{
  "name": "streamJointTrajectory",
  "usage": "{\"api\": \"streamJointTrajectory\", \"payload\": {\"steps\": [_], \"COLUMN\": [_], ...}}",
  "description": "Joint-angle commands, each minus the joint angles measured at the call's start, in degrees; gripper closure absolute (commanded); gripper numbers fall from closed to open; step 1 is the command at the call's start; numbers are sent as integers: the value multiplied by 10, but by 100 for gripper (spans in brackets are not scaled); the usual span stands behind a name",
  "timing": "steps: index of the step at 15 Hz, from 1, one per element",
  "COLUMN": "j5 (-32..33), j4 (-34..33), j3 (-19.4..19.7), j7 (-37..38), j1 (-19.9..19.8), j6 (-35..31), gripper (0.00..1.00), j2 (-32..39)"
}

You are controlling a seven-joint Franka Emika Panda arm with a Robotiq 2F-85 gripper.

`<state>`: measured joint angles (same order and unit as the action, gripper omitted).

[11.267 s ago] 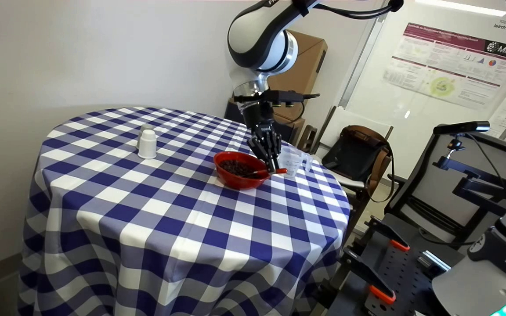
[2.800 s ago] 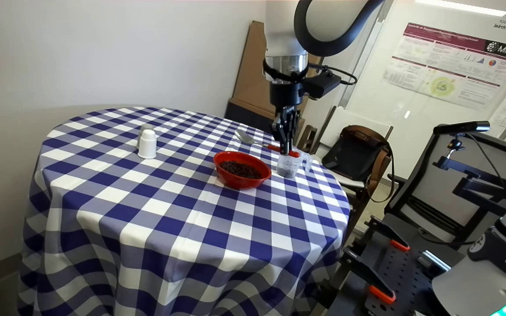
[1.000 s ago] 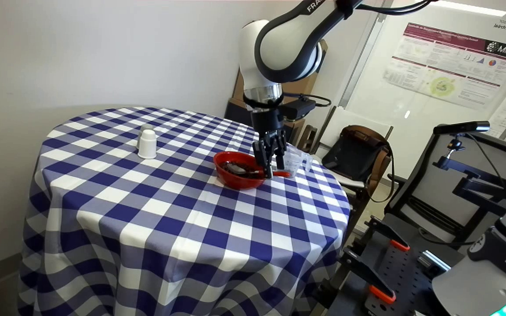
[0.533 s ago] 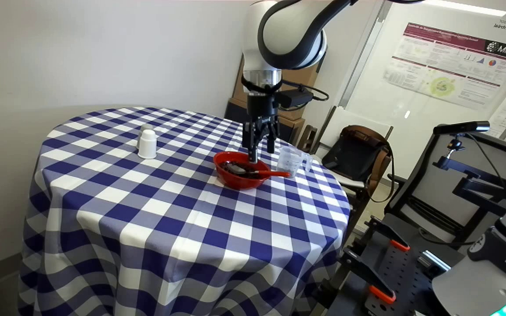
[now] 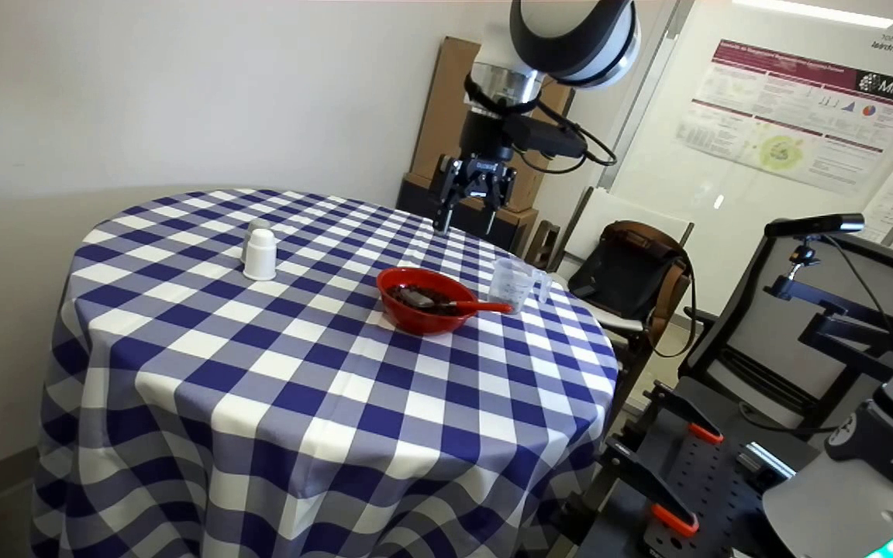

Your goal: Use the spoon on the table to scoop some of the contents in the red bowl into the clear jug then put the spoon in the red bowl

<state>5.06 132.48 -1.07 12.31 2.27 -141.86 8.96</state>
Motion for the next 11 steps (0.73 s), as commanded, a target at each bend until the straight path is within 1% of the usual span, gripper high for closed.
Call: {"api": "streamJointTrajectory", "payload": {"steps": [1, 4, 6, 7, 9, 11], "j5": [-34, -29, -13, -17, -17, -18], "j4": [79, 127, 159, 111, 139, 150], "j3": [9, 17, 19, 13, 14, 13], "j7": [-4, -16, -10, -4, -4, -4], "j1": [-12, -24, -32, -30, -35, -36], "j6": [-19, -6, 6, 2, 2, 2], "gripper": [0, 0, 0, 0, 0, 0], "j2": [-86, -150, -193, -133, -167, -181]}}
